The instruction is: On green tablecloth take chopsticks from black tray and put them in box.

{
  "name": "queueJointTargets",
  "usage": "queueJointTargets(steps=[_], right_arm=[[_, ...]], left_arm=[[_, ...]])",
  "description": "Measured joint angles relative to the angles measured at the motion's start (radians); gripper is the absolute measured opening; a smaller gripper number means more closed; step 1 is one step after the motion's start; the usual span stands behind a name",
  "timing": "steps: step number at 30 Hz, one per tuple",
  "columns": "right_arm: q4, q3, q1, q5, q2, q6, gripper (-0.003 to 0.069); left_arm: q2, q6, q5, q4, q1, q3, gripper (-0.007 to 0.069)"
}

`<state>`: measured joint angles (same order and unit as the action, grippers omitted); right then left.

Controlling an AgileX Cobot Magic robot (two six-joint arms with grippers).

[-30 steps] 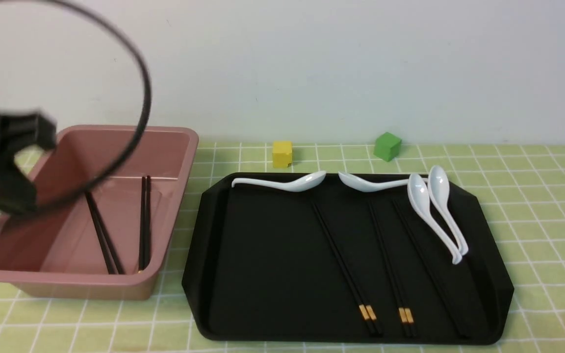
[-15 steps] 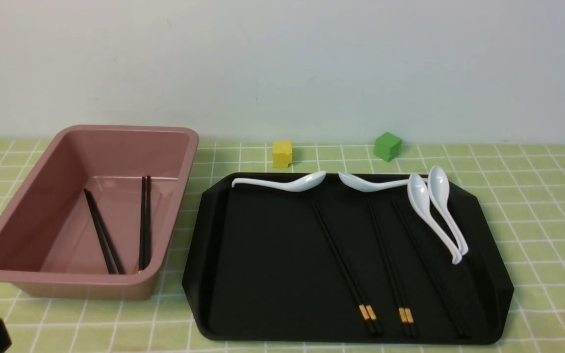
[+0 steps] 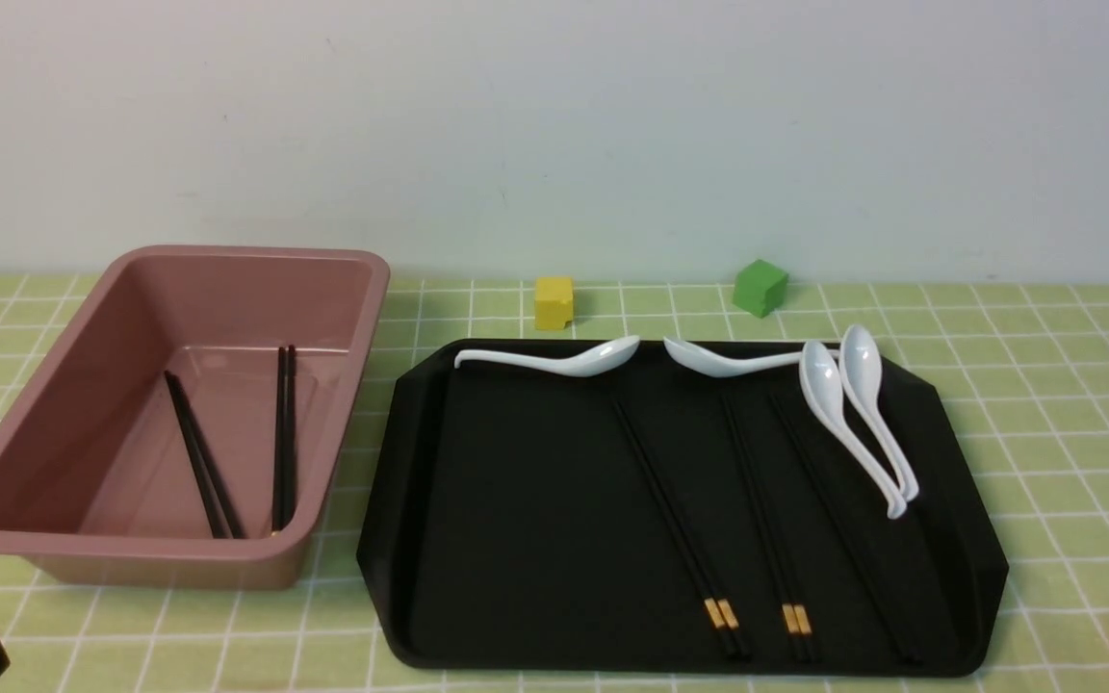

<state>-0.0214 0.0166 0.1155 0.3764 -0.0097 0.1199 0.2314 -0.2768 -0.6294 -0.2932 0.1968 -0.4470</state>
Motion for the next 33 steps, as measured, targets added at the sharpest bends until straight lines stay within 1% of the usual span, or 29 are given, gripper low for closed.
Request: queueJointTargets(steps=[4,6,8,9,10,11,12,13,16,21,25,30,33], right_arm=[[0.000,0.000,0.000,0.000,0.000,0.000,0.0240],[0.000,0.000,0.000,0.000,0.000,0.000,0.0240],[0.000,0.000,0.000,0.000,0.000,0.000,0.0240],[0.000,0.000,0.000,0.000,0.000,0.000,0.0240],[0.000,0.000,0.000,0.000,0.000,0.000,0.0240],[0.000,0.000,0.000,0.000,0.000,0.000,0.0240],[0.000,0.000,0.000,0.000,0.000,0.000,0.0240],[0.000,0.000,0.000,0.000,0.000,0.000,0.0240],[0.000,0.000,0.000,0.000,0.000,0.000,0.0240],[0.000,0.000,0.000,0.000,0.000,0.000,0.0240],[0.000,0.000,0.000,0.000,0.000,0.000,0.0240],[0.000,0.000,0.000,0.000,0.000,0.000,0.0240],[0.000,0.000,0.000,0.000,0.000,0.000,0.0240]], left_arm=[[0.000,0.000,0.020,0.023,0.000,0.010,-0.0013],[-0.002,0.000,0.085,0.039,0.000,0.047,-0.0013],[-0.017,0.000,0.169,0.059,0.000,0.117,-0.0013],[-0.019,0.000,0.178,0.061,0.000,0.134,-0.0013],[-0.044,0.000,0.254,0.087,0.000,0.207,-0.0013],[-0.060,-0.002,0.283,0.100,0.000,0.254,-0.0013],[-0.069,-0.003,0.289,0.103,0.000,0.263,-0.0013],[-0.112,-0.004,0.335,0.127,0.000,0.340,-0.0012],[-0.207,-0.004,0.367,0.159,0.000,0.435,-0.0012],[-0.242,-0.004,0.316,0.216,-0.003,0.473,-0.0009],[-0.243,-0.004,0.271,0.252,-0.050,0.476,-0.0004],[-0.243,-0.004,0.260,0.259,-0.103,0.476,0.0000],[-0.243,-0.004,0.258,0.259,-0.110,0.476,0.0000]])
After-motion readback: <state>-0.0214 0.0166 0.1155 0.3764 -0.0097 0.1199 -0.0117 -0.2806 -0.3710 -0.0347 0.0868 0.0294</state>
